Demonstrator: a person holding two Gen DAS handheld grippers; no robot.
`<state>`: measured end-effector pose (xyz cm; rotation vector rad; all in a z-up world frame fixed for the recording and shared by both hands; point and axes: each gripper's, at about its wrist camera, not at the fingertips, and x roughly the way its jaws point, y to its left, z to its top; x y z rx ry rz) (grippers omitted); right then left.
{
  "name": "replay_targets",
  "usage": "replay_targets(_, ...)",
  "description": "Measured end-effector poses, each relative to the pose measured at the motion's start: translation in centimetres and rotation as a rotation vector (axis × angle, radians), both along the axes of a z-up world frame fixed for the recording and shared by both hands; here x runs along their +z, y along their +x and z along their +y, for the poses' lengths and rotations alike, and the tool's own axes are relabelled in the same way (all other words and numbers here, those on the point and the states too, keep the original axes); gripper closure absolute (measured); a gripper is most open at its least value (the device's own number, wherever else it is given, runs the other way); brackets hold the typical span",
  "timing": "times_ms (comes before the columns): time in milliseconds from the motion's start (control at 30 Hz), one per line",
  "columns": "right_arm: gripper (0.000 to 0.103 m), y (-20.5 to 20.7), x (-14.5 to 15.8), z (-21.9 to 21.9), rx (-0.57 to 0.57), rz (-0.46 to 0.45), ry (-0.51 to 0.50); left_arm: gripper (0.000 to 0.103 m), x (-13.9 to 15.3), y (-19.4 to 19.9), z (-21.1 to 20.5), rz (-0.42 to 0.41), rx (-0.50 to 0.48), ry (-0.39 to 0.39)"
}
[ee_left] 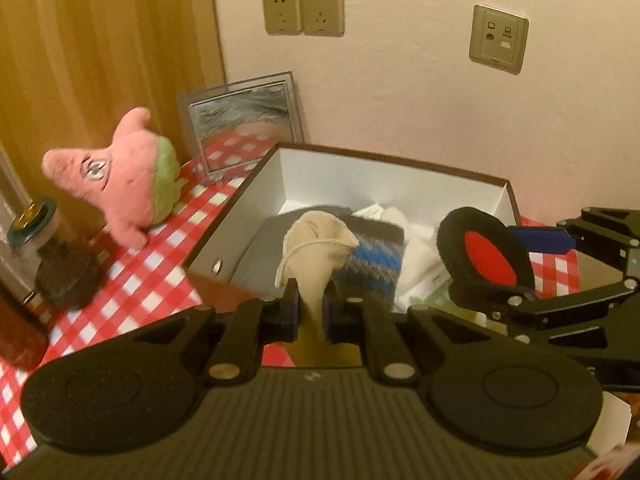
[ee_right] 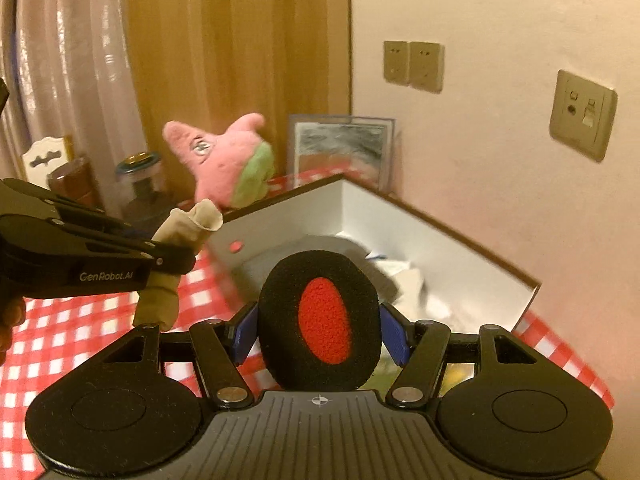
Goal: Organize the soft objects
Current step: 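Lift the beige sock and sponge pad and carry them over the brown box, then open both tools to drop the beige sock and sponge pad into the box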
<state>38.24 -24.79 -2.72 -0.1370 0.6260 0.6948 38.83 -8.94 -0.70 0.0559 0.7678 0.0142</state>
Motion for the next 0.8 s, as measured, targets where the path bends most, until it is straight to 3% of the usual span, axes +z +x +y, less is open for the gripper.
replay_targets(800, 0.040, 13.7, -3.4, 3.0, -0.022, 0.004, -0.077, 0.092, -4.4, 15.5, 1.8, 0.097, -0.031, 0.030)
